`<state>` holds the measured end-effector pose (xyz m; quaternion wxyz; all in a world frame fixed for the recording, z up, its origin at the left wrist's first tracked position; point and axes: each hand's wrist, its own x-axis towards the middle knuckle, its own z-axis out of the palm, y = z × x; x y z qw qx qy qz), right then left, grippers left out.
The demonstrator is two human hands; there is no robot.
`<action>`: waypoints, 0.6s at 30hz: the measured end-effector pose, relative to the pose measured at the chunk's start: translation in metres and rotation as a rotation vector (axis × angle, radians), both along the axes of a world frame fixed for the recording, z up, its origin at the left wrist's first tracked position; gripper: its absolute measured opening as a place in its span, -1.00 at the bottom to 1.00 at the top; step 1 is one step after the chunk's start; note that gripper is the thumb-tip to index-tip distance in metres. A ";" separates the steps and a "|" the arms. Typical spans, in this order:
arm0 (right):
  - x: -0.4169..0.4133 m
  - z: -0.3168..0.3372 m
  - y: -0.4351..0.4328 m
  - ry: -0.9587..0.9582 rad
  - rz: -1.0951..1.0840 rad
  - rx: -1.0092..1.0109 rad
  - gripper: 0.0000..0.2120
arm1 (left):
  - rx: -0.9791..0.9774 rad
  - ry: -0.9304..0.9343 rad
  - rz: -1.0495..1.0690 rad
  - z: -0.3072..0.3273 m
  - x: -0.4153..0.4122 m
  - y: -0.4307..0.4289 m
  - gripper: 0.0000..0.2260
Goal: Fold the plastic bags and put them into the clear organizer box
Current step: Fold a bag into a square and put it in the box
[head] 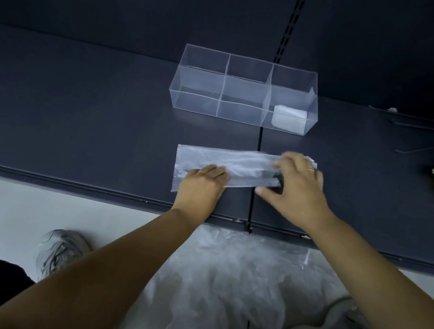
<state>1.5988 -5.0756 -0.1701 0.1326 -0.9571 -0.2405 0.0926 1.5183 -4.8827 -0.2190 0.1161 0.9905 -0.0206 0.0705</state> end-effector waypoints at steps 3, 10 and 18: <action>-0.021 -0.004 0.019 -0.104 0.237 -0.069 -0.19 | 0.035 0.022 0.019 0.002 -0.010 -0.007 -0.77; -0.027 -0.035 0.024 -0.070 0.045 0.239 -0.90 | -0.085 0.057 0.094 0.005 -0.025 0.010 -0.84; 0.013 -0.041 -0.001 0.431 -0.494 0.657 -0.93 | -0.856 0.310 0.615 0.011 -0.016 0.080 -0.84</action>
